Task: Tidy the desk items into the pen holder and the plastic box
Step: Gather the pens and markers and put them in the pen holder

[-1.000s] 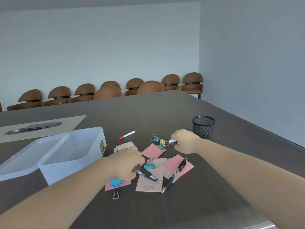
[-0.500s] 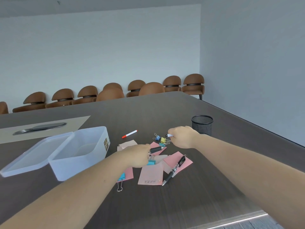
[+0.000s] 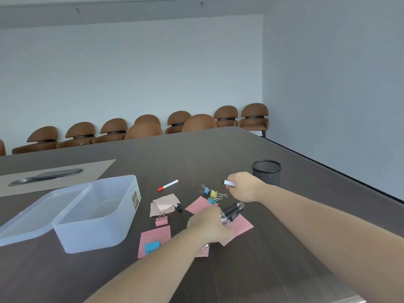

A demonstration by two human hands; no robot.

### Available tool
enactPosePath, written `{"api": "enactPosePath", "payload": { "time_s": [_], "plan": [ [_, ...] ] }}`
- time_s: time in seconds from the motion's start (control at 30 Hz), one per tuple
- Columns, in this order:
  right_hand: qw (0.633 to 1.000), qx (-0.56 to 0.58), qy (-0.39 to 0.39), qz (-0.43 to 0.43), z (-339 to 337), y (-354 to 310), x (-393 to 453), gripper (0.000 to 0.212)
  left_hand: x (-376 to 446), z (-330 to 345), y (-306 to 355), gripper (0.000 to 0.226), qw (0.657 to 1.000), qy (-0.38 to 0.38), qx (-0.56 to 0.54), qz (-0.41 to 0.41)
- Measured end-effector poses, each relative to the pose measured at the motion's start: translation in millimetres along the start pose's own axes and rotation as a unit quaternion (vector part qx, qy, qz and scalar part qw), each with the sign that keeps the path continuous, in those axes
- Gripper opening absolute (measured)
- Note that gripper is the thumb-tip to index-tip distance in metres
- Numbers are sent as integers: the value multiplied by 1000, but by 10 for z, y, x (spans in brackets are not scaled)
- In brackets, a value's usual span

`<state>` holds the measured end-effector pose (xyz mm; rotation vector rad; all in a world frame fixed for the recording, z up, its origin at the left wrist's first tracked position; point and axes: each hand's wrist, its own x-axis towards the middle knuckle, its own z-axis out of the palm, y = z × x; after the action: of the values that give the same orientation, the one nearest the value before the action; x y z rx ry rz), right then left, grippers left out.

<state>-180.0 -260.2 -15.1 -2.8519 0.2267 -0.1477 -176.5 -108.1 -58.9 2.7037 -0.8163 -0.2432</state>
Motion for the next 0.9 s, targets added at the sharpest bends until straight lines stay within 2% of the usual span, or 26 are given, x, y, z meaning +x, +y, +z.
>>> {"api": "enactPosePath", "payload": {
  "time_s": [0.1, 0.23, 0.33, 0.43, 0.57, 0.63, 0.73, 0.83, 0.9],
  "plan": [
    [999, 31, 8, 2, -36, -10, 89, 26, 50, -180, -74, 21, 997, 40, -59, -12],
    [998, 63, 8, -1, -42, -59, 167, 17, 121, -419, -238, 24, 979, 89, -171, -69],
    [999, 27, -21, -7, 39, -147, 215, 22, 162, -565, -428, 7, 934, 131, -315, -104],
    [999, 9, -49, -9, 182, -287, 288, 33, 167, -627, -593, 4, 873, 141, -450, -125],
    [997, 43, -61, -3, 348, -476, 440, 29, 142, -645, -791, 3, 818, 153, -531, -162],
    [996, 54, -64, 1, 408, -583, 525, 32, 159, -647, -895, 5, 815, 182, -521, -176],
    [996, 57, -74, -6, 500, -781, 654, 37, 242, -637, -1077, 9, 830, 211, -477, -199],
    [995, 42, -82, -24, 603, -975, 765, 41, 312, -600, -1200, 2, 849, 198, -444, -208],
    [995, 20, -88, -34, 664, -1084, 827, 44, 338, -556, -1229, 6, 865, 187, -413, -215]
  ]
}}
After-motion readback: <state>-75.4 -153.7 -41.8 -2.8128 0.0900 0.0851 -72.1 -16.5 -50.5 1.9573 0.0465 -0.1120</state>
